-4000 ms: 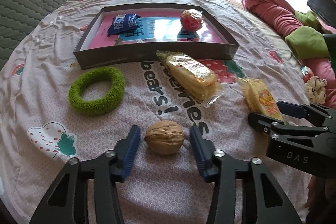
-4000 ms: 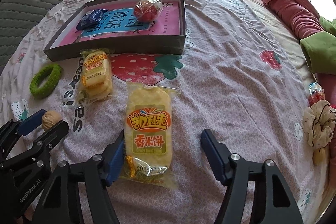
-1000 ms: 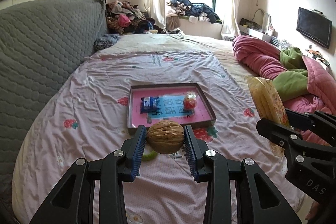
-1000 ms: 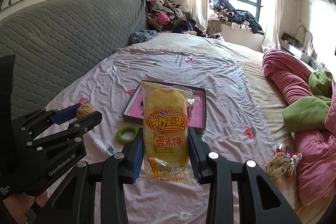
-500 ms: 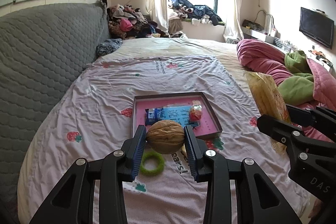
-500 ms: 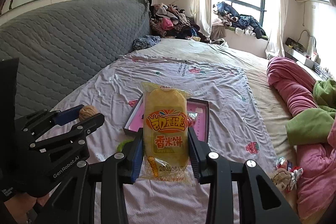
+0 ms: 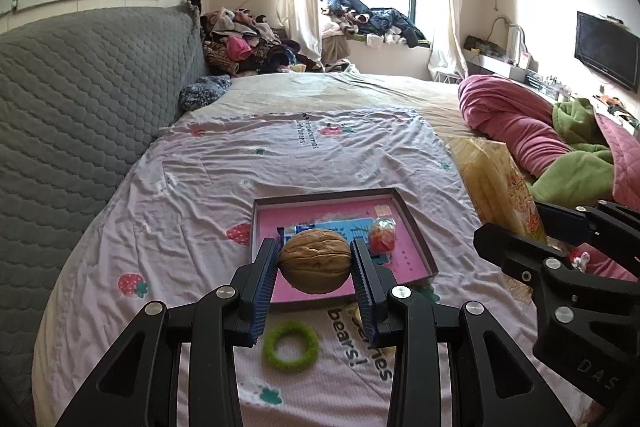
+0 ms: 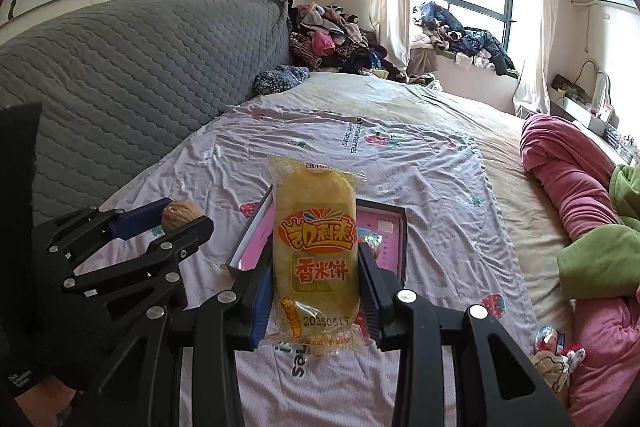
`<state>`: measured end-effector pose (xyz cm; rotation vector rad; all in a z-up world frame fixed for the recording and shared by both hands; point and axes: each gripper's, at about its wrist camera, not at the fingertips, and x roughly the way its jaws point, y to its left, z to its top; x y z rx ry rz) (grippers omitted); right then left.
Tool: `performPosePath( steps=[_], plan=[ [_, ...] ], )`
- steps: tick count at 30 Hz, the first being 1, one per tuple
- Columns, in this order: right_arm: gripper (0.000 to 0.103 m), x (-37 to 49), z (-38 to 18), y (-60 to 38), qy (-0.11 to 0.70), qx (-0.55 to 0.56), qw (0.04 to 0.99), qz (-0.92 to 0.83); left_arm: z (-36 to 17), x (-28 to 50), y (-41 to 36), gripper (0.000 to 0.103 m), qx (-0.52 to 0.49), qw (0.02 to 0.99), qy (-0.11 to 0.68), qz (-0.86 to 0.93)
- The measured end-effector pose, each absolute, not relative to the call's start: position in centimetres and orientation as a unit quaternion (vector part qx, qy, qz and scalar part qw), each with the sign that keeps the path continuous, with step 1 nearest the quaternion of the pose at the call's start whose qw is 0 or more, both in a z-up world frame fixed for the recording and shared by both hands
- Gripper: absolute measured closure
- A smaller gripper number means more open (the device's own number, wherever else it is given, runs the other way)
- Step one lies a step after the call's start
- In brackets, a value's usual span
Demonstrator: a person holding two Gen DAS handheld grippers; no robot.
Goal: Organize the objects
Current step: 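Lift and carry the walnut and yellow cake packet with both grippers over the tray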
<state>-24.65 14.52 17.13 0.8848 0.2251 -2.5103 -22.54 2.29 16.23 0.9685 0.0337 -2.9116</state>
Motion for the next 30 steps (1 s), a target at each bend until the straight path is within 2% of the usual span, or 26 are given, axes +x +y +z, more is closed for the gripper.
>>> performPosePath(
  steps=[17, 30],
  plan=[
    [0.064, -31.9, 16.6, 12.2, 0.066, 0.298, 0.255, -0.918, 15.7, -30.9, 0.0, 0.065, 0.296, 0.048, 0.012, -0.954],
    [0.064, -34.6, 13.6, 11.0, 0.068, 0.27, 0.238, -0.93, 8.9, -35.3, -2.5, 0.065, 0.304, 0.055, 0.019, -0.951]
  ],
)
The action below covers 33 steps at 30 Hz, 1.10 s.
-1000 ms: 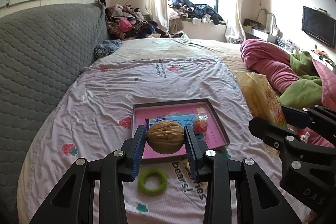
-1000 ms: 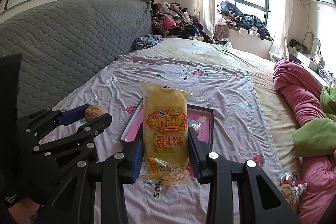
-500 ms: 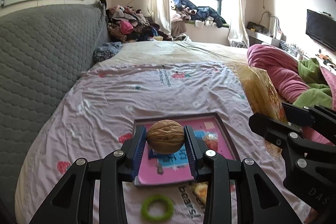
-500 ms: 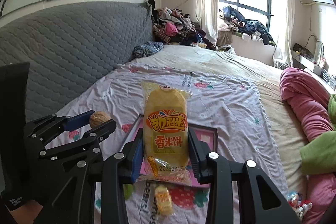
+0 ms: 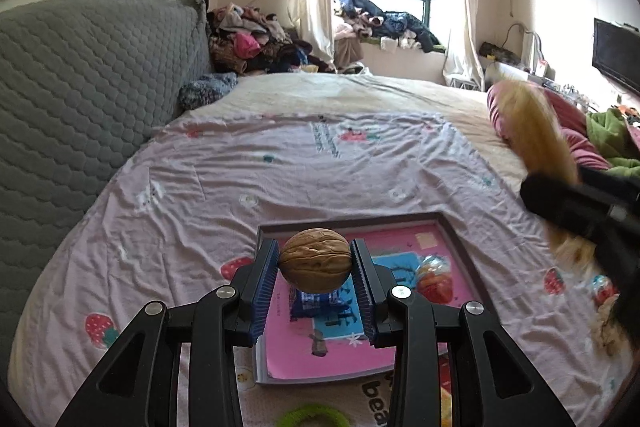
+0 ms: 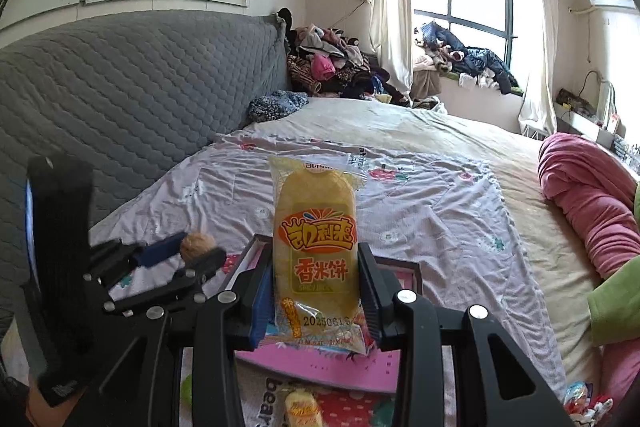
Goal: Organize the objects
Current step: 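Lift and carry the walnut and yellow cake packet with both grippers over the tray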
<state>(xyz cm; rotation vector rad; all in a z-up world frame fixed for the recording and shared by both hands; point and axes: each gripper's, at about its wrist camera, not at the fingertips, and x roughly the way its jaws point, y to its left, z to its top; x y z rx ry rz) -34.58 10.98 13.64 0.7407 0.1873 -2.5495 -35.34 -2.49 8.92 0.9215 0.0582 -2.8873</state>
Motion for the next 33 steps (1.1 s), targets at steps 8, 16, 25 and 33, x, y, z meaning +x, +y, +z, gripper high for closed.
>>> performPosePath(
  steps=[8, 16, 25, 33],
  plan=[
    [0.064, -37.1, 9.3, 9.7, 0.064, 0.289, 0.236, -0.926, 4.4, -36.4, -3.2, 0.065, 0.316, 0.055, 0.015, -0.947],
    [0.064, -39.2, 3.0, 8.9, 0.064, 0.327, 0.246, -0.91, -0.3, -37.6, -3.1, 0.065, 0.335, 0.028, 0.026, -0.941],
    [0.064, -41.3, -0.5, 8.6, 0.077, 0.349, 0.243, -0.902, -3.1, -39.4, -3.0, 0.065, 0.348, 0.023, 0.01, -0.937],
    [0.064, -42.0, -2.0, 7.6, 0.093, 0.367, 0.242, -0.893, -3.6, -39.5, -2.9, 0.065, 0.363, 0.017, 0.009, -0.931]
  ],
)
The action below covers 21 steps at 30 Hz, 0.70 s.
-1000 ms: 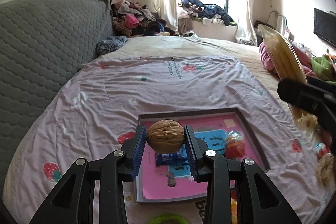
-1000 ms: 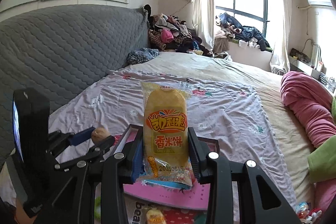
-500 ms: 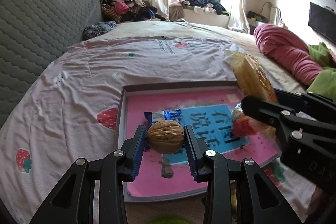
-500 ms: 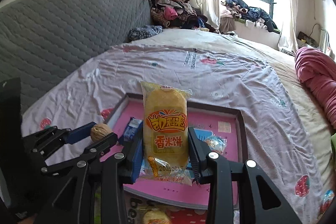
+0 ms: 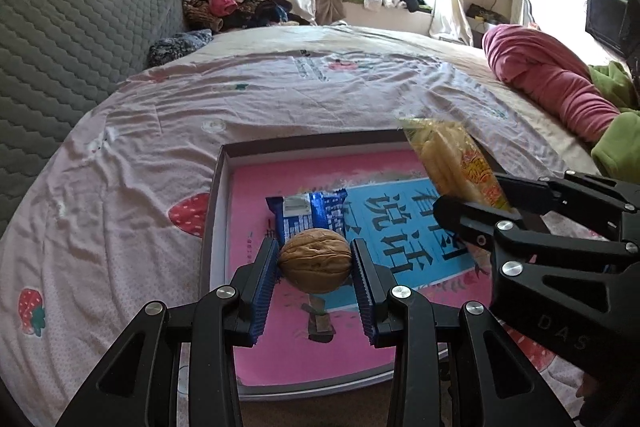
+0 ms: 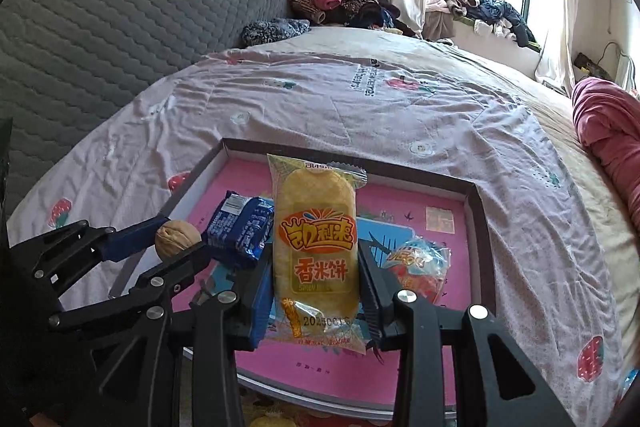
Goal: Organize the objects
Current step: 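Lift and carry the walnut and yellow cake packet with both grippers over the tray, then lower the walnut and cake packet onto the pink book and open both grippers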
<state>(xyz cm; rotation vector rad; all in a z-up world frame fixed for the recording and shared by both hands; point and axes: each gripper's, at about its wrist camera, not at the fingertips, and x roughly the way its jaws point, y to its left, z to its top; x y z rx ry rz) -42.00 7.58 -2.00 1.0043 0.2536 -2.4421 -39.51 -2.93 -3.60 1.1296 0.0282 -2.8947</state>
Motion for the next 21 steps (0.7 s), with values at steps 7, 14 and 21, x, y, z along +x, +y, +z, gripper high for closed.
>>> performPosePath(
  steps=[7, 14, 21],
  plan=[
    [0.064, -42.2, -2.4, 7.5, 0.097, 0.374, 0.239, -0.891, -4.4, -40.0, -3.5, 0.065, 0.383, 0.013, 0.018, -0.924],
    [0.064, -42.4, -3.3, 7.0, 0.107, 0.388, 0.242, -0.883, -5.4, -40.4, -3.5, 0.065, 0.396, 0.021, 0.014, -0.918],
    [0.064, -42.5, -3.8, 6.8, 0.116, 0.397, 0.243, -0.878, -5.8, -40.5, -3.6, 0.065, 0.406, 0.023, 0.007, -0.913]
  ],
)
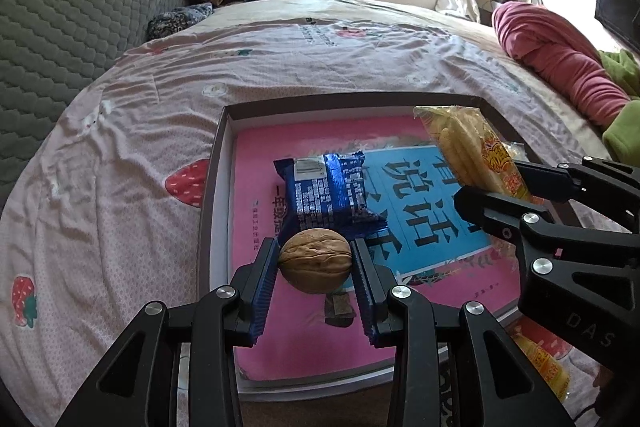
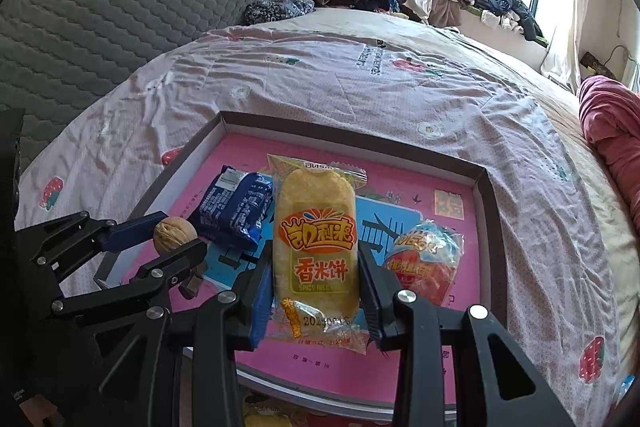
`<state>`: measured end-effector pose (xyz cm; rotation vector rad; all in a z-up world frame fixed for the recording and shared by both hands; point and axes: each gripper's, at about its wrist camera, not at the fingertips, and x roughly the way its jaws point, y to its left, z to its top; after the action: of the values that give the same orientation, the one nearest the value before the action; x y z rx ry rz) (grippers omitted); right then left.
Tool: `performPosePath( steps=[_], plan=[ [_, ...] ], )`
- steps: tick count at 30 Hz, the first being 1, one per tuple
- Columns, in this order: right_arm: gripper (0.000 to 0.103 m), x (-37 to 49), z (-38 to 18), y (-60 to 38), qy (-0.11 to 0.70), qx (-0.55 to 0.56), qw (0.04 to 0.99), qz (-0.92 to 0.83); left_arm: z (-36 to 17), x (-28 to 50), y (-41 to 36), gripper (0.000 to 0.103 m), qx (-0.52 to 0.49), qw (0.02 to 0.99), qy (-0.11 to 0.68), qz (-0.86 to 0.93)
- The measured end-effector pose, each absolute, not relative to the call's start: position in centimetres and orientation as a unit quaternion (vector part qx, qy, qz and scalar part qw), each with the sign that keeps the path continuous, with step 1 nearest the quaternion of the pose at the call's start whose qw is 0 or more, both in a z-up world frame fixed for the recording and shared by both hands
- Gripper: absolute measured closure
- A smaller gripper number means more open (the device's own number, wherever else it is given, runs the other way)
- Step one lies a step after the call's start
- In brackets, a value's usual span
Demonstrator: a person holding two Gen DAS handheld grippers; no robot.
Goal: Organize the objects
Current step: 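Lower the walnut and cake packet onto the pink book and open both grippers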
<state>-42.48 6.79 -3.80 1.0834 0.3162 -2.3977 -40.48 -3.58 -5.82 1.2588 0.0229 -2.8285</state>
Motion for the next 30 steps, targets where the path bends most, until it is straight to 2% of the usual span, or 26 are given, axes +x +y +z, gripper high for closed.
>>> performPosePath(
  steps=[30],
  plan=[
    [0.064, -43.2, -6.6, 6.0, 0.145, 0.443, 0.255, -0.847, -7.0, -41.0, -3.7, 0.065, 0.43, 0.017, 0.004, -0.902]
  ],
)
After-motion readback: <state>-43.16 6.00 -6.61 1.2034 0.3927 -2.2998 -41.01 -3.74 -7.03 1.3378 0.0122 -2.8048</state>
